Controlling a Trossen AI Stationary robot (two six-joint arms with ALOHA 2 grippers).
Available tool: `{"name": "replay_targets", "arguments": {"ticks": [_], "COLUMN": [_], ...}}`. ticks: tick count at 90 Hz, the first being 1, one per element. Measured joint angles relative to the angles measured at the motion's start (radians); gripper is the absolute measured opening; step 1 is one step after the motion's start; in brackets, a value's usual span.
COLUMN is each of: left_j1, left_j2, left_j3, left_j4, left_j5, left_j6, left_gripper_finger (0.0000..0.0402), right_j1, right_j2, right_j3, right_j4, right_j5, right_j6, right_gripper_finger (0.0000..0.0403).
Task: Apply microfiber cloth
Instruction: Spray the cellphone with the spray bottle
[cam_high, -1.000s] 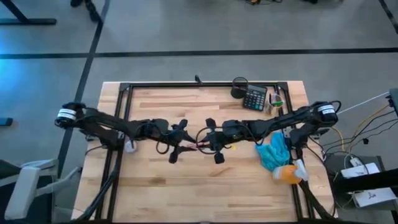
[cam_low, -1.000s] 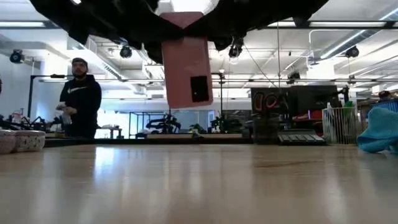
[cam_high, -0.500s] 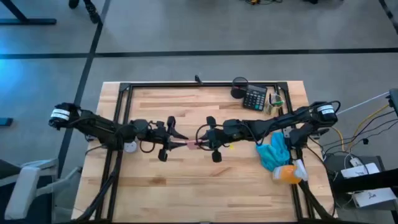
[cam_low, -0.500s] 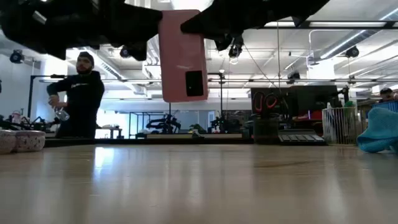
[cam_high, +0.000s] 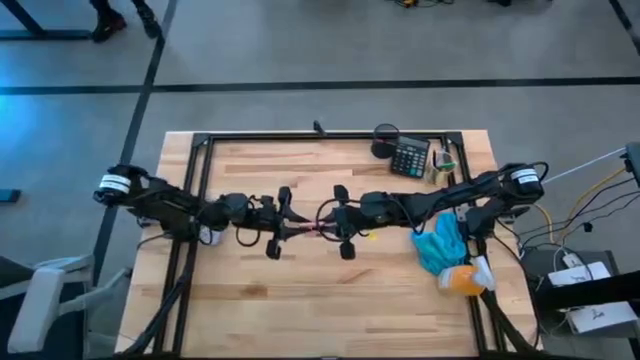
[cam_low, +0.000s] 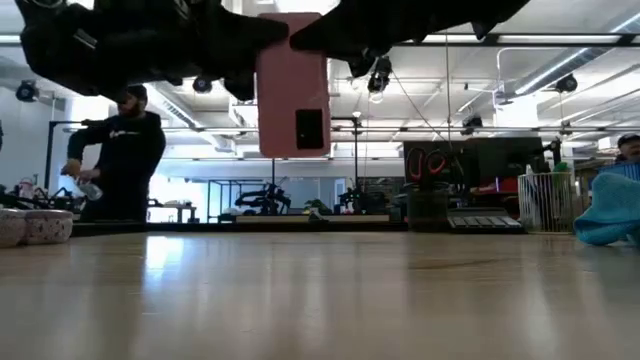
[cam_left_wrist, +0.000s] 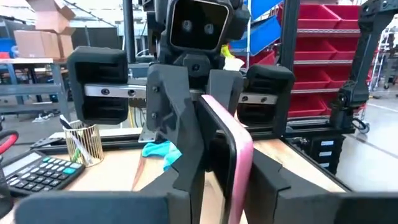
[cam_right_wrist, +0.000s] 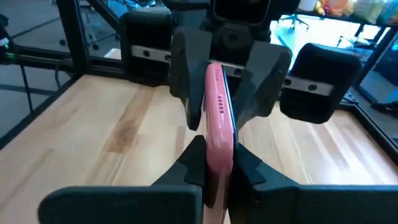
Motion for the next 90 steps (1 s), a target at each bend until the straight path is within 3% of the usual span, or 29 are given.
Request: {"name": "replay_targets", "arguments": {"ticks": [37, 59, 82, 90], "left_j1": [-0.001, 0.0, -0.002, -0.004], "left_j2": [-0.017, -0.03, -0.084, -0.107], "left_j3": [0.001, 0.001, -0.02, -0.038], "left_j4": [-0.005, -0.037, -0.04, -0.058], "left_j5": [-0.034, -0.036, -0.022, -0.059], "left_j6": [0.048, -0.004, 0.001, 0.012], "left_gripper_finger": [0.0012, 0.0012, 0.0012, 0.0011], "right_j1": [-0.001, -0.001, -0.002, -0.006], "right_j2": [0.0, -0.004, -0.138, -0.208], "right_j3": [0.001, 0.004, 0.0, 0.003], "right_j4": [0.001, -0.048, -0.282, -0.388], "right_j5": [0.031, 0.05, 0.065, 0.077], "right_j6": [0.013, 0.0, -0.014, -0.008], "right_gripper_finger": [0.0022, 0.0034, 0.0074, 0.0092]}}
